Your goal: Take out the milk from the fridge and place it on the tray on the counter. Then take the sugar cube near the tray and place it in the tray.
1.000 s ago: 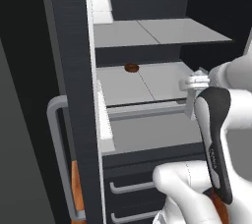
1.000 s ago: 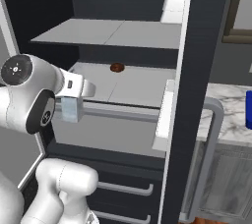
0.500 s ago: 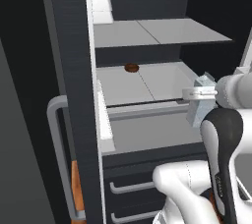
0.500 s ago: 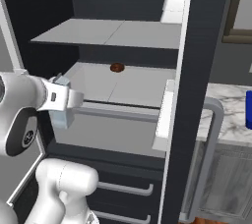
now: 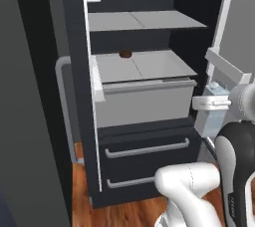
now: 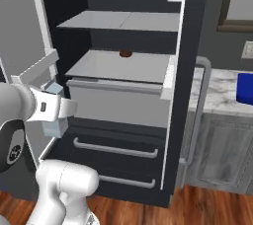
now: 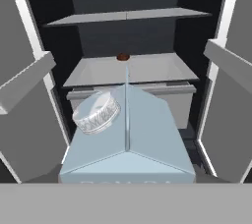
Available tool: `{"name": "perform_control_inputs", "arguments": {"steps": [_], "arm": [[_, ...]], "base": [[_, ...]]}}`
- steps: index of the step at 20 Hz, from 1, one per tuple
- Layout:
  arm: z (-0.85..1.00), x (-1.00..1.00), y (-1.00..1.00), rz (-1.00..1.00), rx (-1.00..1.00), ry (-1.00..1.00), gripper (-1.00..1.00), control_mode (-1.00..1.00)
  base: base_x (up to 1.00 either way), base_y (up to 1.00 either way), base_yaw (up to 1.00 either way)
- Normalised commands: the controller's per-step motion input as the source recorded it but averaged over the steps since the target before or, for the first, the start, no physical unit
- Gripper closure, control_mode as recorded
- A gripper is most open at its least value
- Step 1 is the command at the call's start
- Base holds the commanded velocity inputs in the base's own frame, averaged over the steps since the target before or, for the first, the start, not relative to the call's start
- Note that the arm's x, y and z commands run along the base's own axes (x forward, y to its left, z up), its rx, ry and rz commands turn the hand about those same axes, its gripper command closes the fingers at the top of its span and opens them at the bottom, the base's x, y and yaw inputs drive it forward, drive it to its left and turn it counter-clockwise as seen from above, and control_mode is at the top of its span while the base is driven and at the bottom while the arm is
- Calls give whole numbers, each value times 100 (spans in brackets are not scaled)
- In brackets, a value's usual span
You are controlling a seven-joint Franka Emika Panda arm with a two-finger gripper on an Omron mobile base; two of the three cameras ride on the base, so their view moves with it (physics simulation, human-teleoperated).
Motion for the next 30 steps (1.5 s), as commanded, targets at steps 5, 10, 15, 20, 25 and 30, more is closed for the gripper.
{"name": "perform_control_inputs", "arguments": {"steps": [5, 10, 15, 20, 25, 30], "arm": [[0, 0, 0, 0, 0, 0, 100, 100], [0, 0, 0, 0, 0, 0, 100, 100], [0, 0, 0, 0, 0, 0, 100, 100], [0, 0, 0, 0, 0, 0, 100, 100], [0, 0, 0, 0, 0, 0, 100, 100], [0, 0, 0, 0, 0, 0, 100, 100]], "base": [[-100, 2, 0], [-11, -15, -40], [26, -87, -48], [12, -100, -13], [49, -100, 2], [79, -96, 13]]}}
